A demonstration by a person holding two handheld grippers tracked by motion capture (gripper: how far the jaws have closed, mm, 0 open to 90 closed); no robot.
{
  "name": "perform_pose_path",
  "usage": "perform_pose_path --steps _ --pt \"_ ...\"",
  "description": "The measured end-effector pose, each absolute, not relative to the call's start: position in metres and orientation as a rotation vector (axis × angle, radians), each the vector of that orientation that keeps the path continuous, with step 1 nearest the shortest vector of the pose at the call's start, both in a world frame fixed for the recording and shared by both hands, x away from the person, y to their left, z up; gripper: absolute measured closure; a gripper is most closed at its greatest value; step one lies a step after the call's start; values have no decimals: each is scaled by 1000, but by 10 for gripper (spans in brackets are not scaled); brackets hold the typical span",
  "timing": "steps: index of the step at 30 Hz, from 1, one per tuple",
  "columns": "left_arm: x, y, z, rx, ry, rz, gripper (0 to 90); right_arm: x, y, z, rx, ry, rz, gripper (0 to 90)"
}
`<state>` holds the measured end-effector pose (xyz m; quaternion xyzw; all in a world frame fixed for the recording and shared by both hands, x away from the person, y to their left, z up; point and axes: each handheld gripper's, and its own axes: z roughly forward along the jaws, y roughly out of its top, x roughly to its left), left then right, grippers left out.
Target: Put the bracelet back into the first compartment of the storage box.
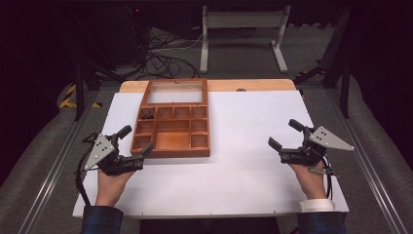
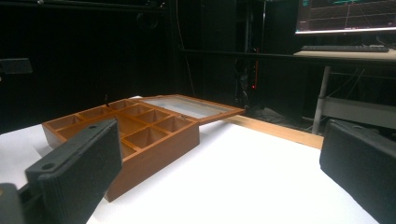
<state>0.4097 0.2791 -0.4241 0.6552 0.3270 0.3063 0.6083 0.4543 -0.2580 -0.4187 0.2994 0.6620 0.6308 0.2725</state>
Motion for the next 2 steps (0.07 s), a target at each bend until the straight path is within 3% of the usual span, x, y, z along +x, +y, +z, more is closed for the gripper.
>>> perform_pose_path --steps 2 --pt "410 279 -424 1518 751 704 53 454 -258 -419 805 1783 1698 0"
